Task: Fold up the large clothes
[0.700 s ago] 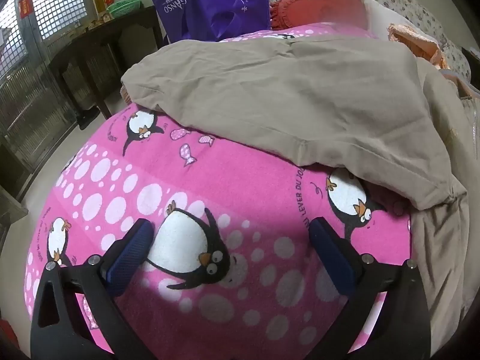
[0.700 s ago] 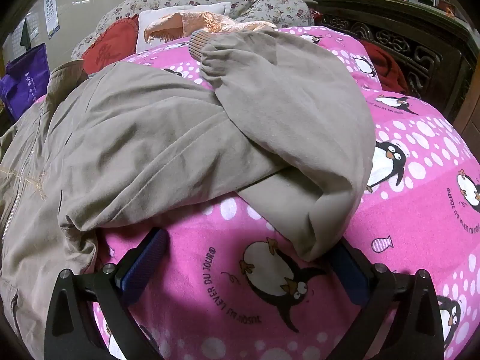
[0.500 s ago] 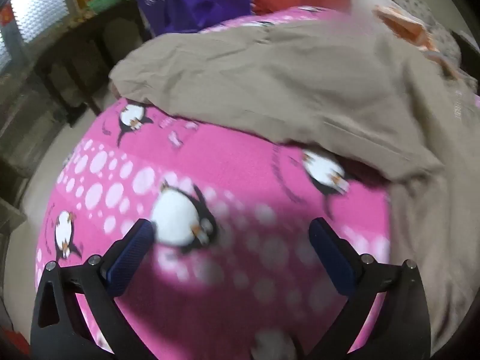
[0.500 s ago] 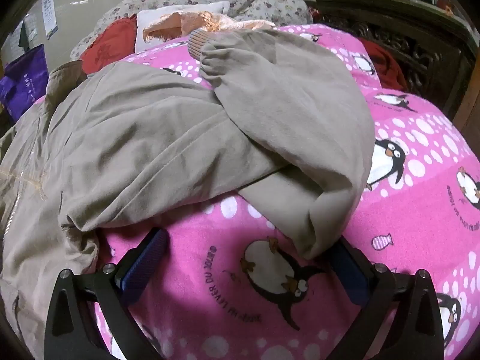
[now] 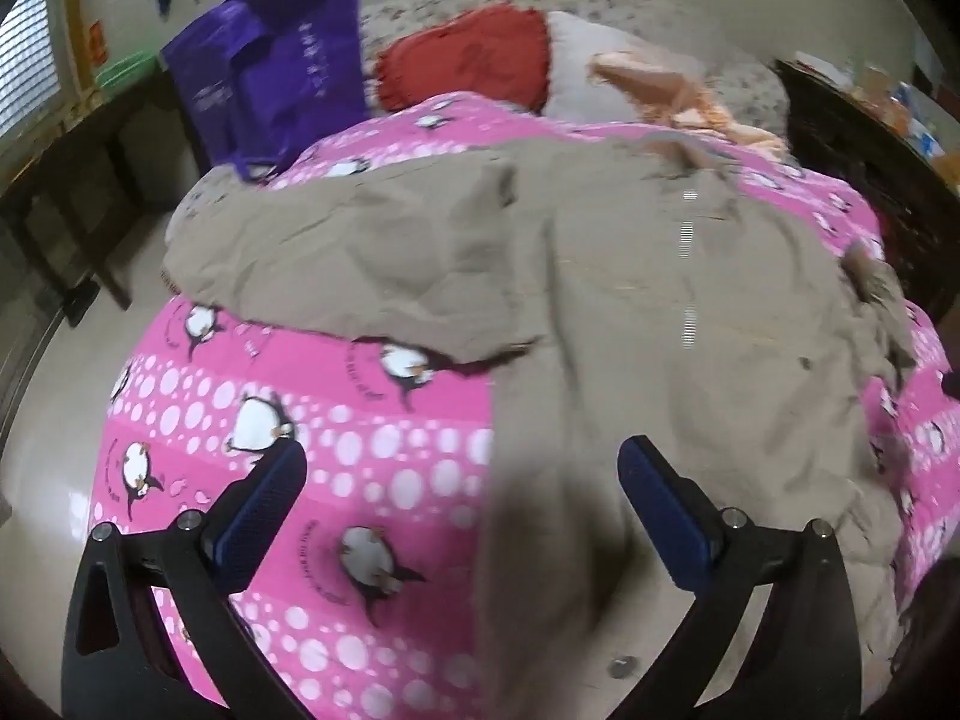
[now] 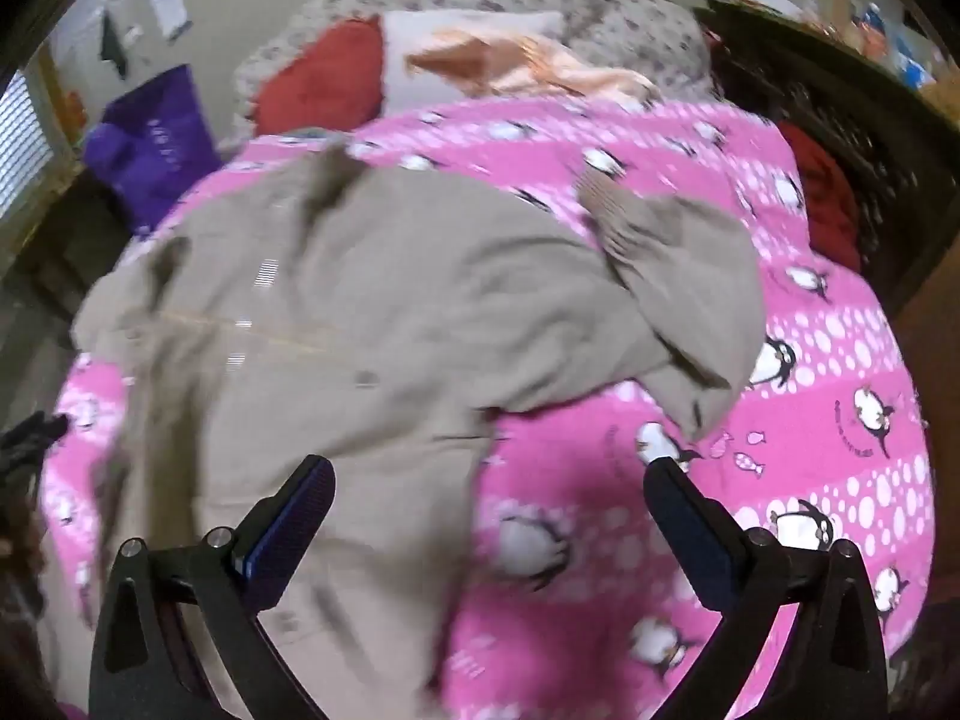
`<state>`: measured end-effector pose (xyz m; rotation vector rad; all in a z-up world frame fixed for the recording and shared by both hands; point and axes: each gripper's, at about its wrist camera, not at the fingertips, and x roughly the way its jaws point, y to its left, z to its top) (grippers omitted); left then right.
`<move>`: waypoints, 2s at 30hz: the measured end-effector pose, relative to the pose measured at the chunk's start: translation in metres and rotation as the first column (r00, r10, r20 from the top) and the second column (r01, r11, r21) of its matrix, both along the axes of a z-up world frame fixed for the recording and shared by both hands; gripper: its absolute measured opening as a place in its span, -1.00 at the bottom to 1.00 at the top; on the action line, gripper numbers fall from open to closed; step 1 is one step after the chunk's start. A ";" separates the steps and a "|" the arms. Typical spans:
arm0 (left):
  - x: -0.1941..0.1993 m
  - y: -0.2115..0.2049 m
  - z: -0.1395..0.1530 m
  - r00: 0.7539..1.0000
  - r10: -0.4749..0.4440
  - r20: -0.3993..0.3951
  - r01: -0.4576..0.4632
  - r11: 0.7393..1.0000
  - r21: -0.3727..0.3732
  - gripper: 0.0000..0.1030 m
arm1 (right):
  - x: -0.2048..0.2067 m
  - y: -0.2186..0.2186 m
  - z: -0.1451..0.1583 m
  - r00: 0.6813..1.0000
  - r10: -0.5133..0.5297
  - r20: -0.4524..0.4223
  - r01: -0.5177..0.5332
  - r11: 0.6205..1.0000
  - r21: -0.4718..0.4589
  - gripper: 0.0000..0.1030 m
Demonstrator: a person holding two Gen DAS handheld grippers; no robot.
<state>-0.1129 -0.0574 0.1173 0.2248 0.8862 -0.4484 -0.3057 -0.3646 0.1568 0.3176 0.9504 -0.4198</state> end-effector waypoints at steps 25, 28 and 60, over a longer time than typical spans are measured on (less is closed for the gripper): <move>0.006 -0.040 0.030 0.999 -0.002 0.052 0.004 1.000 -0.021 1.00 | 0.085 0.098 0.048 0.976 0.133 0.171 -0.104 0.981 -0.166 0.99; 0.010 -0.042 0.028 0.999 0.000 0.049 0.001 1.000 -0.021 1.00 | 0.089 0.097 0.047 0.972 0.124 0.200 -0.092 0.983 -0.160 0.99; 0.035 -0.057 0.010 0.999 0.032 0.042 -0.031 0.999 -0.027 1.00 | 0.126 0.089 -0.003 0.990 0.083 0.110 -0.071 0.991 -0.111 0.99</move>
